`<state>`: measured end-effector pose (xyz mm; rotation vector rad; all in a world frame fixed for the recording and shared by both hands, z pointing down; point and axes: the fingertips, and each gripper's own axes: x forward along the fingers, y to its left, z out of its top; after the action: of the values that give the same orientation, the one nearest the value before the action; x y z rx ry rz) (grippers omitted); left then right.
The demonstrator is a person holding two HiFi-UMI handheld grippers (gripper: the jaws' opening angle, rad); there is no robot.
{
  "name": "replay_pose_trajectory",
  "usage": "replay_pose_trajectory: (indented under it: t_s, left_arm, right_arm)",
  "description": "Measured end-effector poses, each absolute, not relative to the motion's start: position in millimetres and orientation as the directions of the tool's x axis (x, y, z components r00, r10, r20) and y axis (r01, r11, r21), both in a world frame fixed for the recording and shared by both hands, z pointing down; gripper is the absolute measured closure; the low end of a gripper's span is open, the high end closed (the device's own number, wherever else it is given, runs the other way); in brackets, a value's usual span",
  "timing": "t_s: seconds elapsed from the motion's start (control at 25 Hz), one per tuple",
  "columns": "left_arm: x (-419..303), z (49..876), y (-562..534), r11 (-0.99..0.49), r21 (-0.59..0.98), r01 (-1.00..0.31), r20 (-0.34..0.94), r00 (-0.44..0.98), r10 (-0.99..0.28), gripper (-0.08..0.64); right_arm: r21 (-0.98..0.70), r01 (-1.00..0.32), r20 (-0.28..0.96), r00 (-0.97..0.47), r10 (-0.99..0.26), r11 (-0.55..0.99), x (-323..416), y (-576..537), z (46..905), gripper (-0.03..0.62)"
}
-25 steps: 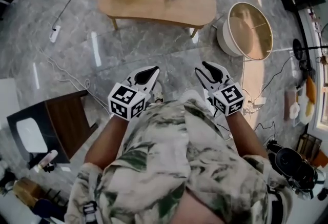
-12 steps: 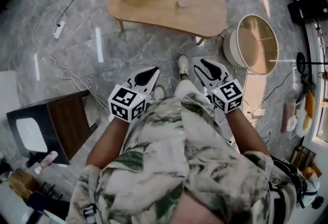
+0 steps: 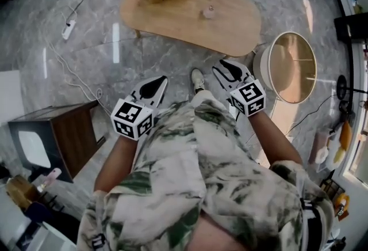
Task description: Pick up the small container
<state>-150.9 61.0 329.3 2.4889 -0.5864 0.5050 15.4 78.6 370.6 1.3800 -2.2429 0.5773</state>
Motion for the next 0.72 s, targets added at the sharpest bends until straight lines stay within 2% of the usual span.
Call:
replay_pose_trajectory:
  t_s: [0.36, 0.72]
  left_arm:
    - [-67, 345, 4, -0.73, 0.404, -0.551, 0.518, 0.796, -0.314, 0.537]
    - [-18, 379, -25, -0.669, 0.427, -0.609, 0.589, 0.748, -0.305, 0.537]
  right_arm:
    - [-0.133, -0.886, 0.624, -0.424, -0.657, 0.445, 111, -3, 439, 0.439]
    - [-0.104, -0.886, 0.658, -0.403, -0.637, 0.452, 181, -78, 529, 0.423]
